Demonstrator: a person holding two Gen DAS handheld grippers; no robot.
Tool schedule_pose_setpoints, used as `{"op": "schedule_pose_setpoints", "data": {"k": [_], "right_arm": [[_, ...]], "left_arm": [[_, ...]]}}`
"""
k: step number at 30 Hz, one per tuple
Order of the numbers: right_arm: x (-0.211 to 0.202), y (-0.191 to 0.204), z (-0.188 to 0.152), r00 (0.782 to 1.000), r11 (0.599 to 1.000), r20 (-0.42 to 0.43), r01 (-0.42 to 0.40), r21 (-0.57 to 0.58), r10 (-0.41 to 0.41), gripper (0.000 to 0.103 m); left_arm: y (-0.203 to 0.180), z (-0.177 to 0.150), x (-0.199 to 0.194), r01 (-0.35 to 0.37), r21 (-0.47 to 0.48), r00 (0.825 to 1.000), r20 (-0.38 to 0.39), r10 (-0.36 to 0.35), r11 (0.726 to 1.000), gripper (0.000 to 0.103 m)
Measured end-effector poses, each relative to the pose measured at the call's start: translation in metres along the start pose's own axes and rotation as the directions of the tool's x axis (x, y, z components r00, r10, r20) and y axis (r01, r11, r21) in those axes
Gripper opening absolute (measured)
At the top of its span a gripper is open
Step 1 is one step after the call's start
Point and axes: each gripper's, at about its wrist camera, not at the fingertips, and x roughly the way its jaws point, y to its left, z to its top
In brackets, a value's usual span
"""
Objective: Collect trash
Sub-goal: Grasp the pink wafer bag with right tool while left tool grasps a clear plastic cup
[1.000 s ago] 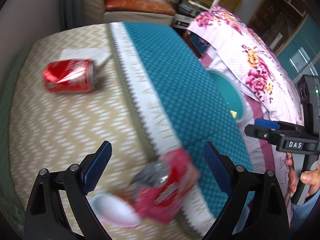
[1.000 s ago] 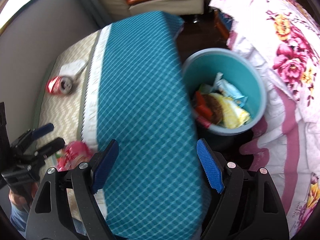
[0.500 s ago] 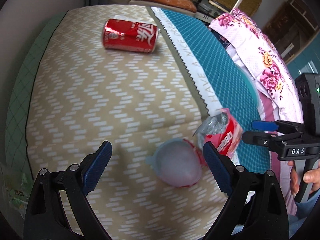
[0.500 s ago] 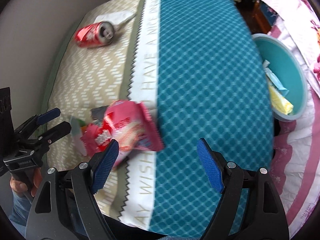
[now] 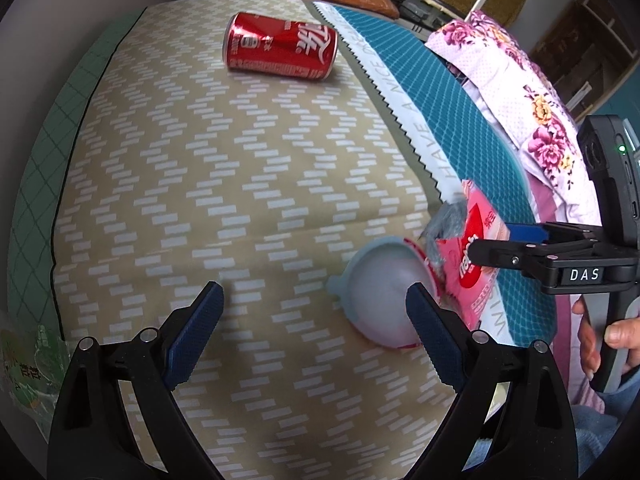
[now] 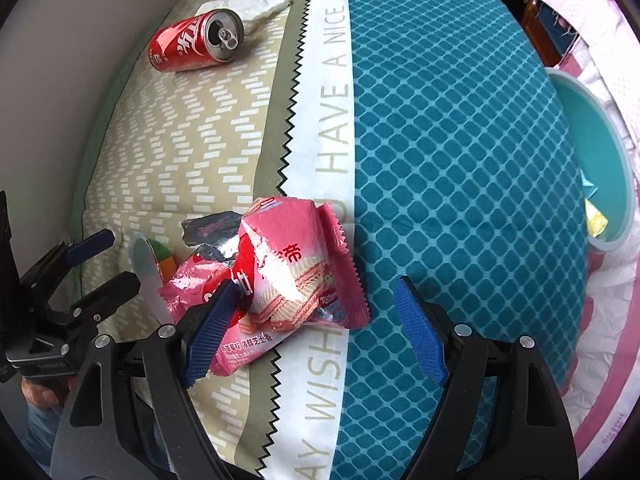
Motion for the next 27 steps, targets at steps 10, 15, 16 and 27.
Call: {"op": "schedule_pose_setpoints", "data": {"k": [10, 15, 16, 27], "right_arm": [[0.001, 0.03, -0.029, 0.999, 0.997, 0.05, -0.01, -0.077, 0.014, 0.028], [-0.017, 0.02, -0.027, 0.995, 0.999, 0.099, 0.009, -0.045, -0.004, 0.028], [-0.019, 0.016, -0.028, 0.994, 1.0, 0.108, 0.01, -0.03, -0.006, 0.028], [-0.037, -0.044, -0.029, 0.988, 0.997, 0.15, 0.037, 0.066, -0.046, 0.028]], "left_arm": [[-0.017, -0.007, 0.006, -0.013, 0.049, 1.0, -0.013, 0.014, 0.999, 0.092], [-0.037, -0.004, 0.012, -0.059, 0.106, 0.998, 0.0, 0.059, 0.993, 0.073], [-0.04, -0.003, 0.012, -0.058, 0.111, 0.998, 0.003, 0.058, 0.992, 0.064], [-0.078, 0.01, 0.02, -0.053, 0.147, 0.999, 0.015, 0.051, 0.988, 0.007]]}}
